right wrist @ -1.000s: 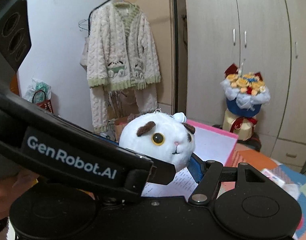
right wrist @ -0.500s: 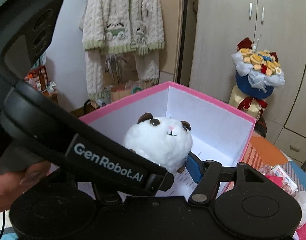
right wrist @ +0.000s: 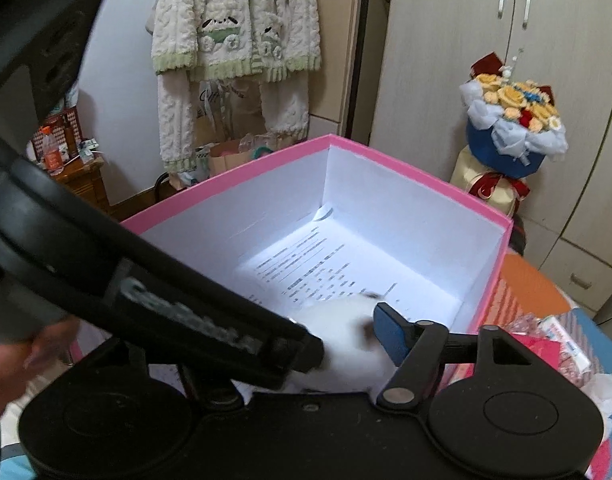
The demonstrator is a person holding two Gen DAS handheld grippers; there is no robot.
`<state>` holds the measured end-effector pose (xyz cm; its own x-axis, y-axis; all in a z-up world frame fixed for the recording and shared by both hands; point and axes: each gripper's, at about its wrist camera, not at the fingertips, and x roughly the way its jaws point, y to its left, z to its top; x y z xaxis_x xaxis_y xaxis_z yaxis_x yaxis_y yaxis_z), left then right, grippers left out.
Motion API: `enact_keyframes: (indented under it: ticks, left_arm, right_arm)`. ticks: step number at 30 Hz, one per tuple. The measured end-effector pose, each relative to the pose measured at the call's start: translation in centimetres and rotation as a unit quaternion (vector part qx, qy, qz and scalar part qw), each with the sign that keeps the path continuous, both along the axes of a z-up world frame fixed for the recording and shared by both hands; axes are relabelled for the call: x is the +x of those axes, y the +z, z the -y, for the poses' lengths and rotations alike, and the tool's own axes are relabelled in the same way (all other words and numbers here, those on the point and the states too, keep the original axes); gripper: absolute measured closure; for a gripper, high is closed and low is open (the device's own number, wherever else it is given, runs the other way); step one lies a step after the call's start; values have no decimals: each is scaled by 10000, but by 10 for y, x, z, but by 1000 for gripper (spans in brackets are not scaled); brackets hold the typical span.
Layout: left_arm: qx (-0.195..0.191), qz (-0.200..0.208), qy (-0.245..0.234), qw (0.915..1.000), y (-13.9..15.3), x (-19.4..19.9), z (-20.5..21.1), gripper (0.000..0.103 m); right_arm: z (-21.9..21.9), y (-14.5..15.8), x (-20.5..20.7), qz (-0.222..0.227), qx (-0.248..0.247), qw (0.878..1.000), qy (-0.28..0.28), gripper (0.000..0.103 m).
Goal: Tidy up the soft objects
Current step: 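Lift the white plush with the left gripper and release it into the pink box, then move the left gripper to the lilac plush toy and grasp it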
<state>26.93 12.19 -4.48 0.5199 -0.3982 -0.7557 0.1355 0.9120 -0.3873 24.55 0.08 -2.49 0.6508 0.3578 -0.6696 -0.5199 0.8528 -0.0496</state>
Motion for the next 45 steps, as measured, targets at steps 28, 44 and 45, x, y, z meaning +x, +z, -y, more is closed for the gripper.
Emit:
enact_keyframes:
  ticks: [28,44,45]
  left_arm:
    - [741,1966,-475,9765,98,-157,26,15]
    - [699,1681,-1829,9661,86,-175,126,13]
    - [664,1627,-1864,9666,85,-172,132,13]
  right_arm:
    - [72,73,-113,337,91,9994,-22,16]
    - [202,65,-175,539,-5,9983,-212,11]
    - [207,62,-174,528,-87,9983,-246,11]
